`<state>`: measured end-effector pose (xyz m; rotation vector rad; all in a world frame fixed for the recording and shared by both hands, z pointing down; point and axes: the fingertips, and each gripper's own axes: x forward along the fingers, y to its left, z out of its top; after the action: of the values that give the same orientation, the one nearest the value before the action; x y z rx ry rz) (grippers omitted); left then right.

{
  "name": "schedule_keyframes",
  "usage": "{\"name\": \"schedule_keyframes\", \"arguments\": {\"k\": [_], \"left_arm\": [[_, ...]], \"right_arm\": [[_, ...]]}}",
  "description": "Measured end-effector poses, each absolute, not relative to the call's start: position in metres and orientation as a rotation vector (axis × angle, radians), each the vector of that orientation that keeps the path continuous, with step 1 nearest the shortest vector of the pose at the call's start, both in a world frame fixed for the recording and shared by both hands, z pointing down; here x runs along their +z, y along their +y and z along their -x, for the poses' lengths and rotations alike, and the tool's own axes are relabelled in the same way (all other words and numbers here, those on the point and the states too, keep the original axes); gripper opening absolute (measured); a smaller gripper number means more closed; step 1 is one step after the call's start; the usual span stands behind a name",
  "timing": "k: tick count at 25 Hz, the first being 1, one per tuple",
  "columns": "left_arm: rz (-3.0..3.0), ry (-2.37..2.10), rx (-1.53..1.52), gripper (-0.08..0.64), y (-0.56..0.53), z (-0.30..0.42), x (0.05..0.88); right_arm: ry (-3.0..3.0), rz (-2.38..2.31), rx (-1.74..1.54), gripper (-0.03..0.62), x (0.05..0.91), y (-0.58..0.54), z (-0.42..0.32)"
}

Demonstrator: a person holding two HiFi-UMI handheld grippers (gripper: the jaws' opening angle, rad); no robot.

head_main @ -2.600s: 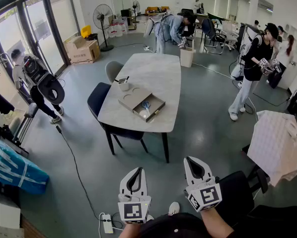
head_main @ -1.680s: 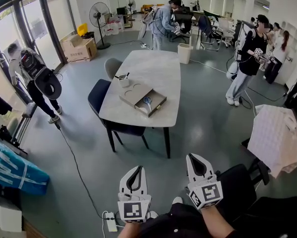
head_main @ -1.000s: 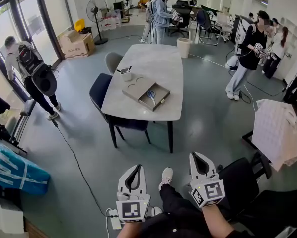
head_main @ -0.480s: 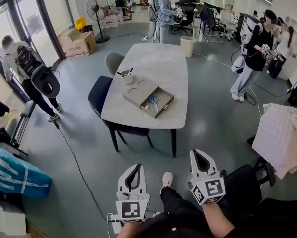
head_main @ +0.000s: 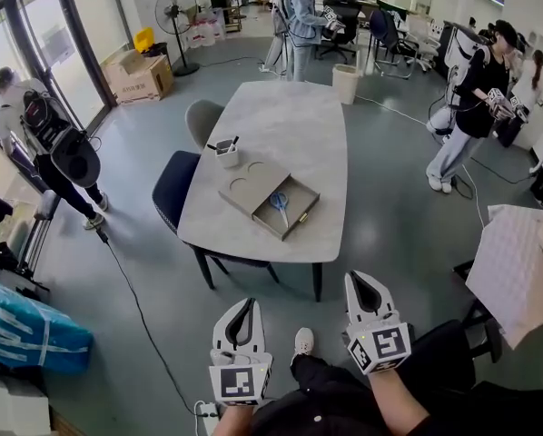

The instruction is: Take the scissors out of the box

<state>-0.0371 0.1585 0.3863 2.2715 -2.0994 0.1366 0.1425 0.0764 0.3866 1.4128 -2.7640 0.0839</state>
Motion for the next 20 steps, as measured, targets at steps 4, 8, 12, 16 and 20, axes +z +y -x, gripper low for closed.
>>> {"name": "schedule_keyframes", "arguments": {"k": [4,8,12,16,20], "left_arm": [[-2.252,-2.112,0.15,0.017,0.123,0.04,0.382],[-2.259,-2.121,0.147,0.017,0.087,0.043,0.376],[-2.24,-2.145,0.163,0.017,0.056,0.047,0.372],[-2.23,-2.172,0.144,0.017,0.035,0.047,0.376],[-2.196,-2.202,0.153,0.017,0.021,0.056,0.377]], "right_arm": [[-2.808,-1.388,0.084,-0.004,0.378,0.04,-0.139],[-2.799,-1.375,0.112,-0.004,0.38,0.003,-0.136],[-2.806,-1.349,0.123,-0.005,0.382,-0.029,-0.13],[-2.852,-1.312,0.12,-0.004,0.381,-0.056,-0.126],[-2.878,-1.275,0.117,-0.005,0.379,-0.076,-0.114]]}}
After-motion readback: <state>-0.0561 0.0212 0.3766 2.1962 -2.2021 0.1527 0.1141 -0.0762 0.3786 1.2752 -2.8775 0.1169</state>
